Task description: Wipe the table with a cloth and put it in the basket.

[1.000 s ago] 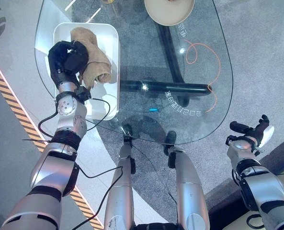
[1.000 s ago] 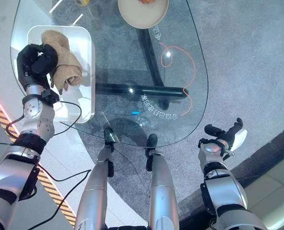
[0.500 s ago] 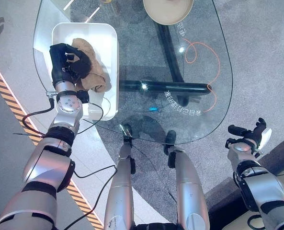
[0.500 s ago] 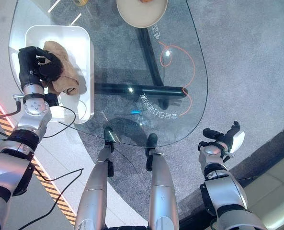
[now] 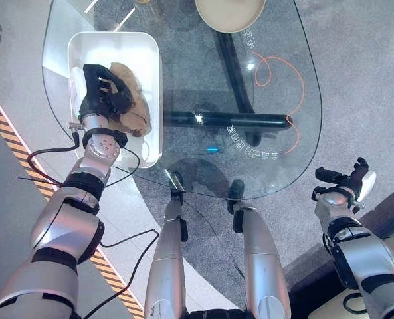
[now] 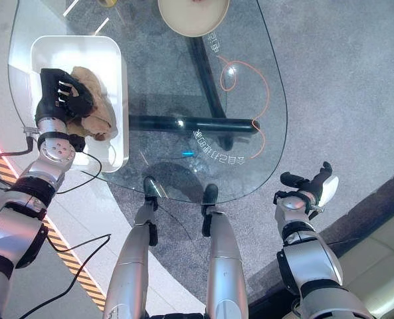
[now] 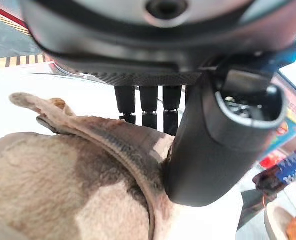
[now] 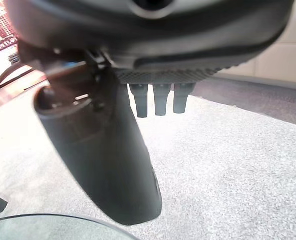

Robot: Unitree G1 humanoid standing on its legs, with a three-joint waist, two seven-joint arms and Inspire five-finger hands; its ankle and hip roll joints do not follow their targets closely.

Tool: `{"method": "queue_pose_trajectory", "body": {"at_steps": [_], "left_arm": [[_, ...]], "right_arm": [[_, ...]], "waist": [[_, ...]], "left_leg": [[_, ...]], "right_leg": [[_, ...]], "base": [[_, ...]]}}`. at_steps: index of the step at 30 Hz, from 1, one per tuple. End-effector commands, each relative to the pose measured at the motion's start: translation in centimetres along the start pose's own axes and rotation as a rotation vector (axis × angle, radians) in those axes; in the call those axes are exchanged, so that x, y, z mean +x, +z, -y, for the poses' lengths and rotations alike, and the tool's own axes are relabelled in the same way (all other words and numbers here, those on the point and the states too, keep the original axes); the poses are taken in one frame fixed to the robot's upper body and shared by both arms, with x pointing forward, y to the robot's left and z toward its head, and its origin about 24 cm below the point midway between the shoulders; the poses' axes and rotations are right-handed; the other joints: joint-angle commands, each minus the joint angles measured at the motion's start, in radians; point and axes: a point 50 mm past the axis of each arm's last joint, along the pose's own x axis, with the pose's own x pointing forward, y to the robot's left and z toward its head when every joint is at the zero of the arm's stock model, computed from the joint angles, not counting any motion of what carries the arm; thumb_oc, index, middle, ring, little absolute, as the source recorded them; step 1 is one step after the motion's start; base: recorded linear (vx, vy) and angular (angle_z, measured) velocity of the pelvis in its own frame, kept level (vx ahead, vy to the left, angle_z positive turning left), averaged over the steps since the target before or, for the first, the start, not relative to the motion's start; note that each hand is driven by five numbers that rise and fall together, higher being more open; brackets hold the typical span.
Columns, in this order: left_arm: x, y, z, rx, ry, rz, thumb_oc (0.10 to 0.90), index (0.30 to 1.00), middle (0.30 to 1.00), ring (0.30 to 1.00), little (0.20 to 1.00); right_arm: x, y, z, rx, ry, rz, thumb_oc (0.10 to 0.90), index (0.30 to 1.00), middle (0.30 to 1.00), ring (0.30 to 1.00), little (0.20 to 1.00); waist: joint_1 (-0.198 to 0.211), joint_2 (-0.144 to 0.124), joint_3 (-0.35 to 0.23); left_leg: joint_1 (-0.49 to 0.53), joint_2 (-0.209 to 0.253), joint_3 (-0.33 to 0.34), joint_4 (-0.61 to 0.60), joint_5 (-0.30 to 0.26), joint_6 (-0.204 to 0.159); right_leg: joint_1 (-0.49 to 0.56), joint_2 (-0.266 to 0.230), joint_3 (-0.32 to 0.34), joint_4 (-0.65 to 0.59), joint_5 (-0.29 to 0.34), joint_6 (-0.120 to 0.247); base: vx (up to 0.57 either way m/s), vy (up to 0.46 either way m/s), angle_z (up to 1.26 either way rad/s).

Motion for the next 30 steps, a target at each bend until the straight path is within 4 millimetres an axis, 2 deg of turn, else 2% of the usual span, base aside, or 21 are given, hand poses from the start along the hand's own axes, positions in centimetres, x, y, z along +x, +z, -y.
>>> {"method": "queue_pose_trajectory", "body": {"at_steps": [1, 14, 25, 30], "left_arm": [[3.5, 5.0, -5.4, -0.035, 0.242, 0.132, 0.800, 0.900, 0.900, 0.900, 0.900], [3.5, 4.7, -5.3, -0.028, 0.248, 0.119, 0.800, 0.900, 0.900, 0.900, 0.900], [3.4, 5.3, -5.8, -0.079, 0.285, 0.160, 0.800, 0.900, 0.900, 0.900, 0.900], [2.9, 5.5, -6.2, -0.115, 0.326, 0.235, 0.800, 0.900, 0.900, 0.900, 0.900]], "right_arm": [[1.9, 0.7, 3.8, -0.025, -0.121, 0.038, 0.800, 0.900, 0.900, 0.900, 0.900], [1.8, 0.9, 3.5, -0.022, -0.117, 0.043, 0.800, 0.900, 0.900, 0.900, 0.900], [1.7, 0.8, 3.3, -0.014, -0.112, 0.042, 0.800, 0.900, 0.900, 0.900, 0.900], [1.4, -0.5, 3.3, -0.022, -0.105, 0.014, 0.800, 0.900, 0.900, 0.900, 0.900]], "waist": [[0.008, -0.018, -0.029], [0.009, -0.019, -0.029], [0.013, -0.017, -0.029], [0.021, -0.016, -0.029]], "left_leg": [[0.017, -0.046, 0.083, 0.135, -0.185, 0.021], [0.017, -0.047, 0.083, 0.132, -0.183, 0.021], [0.022, -0.047, 0.076, 0.127, -0.181, 0.021], [0.058, -0.051, 0.067, 0.112, -0.184, 0.021]], "right_leg": [[0.033, 0.079, 0.052, -0.167, 0.082, 0.051], [0.032, 0.079, 0.051, -0.168, 0.083, 0.051], [0.034, 0.080, 0.053, -0.169, 0.084, 0.052], [0.066, 0.082, 0.058, -0.179, 0.083, 0.056]], "base": [[0.00, 0.000, 0.00], [0.00, 0.000, 0.00], [0.00, 0.000, 0.00], [0.00, 0.000, 0.00]]}}
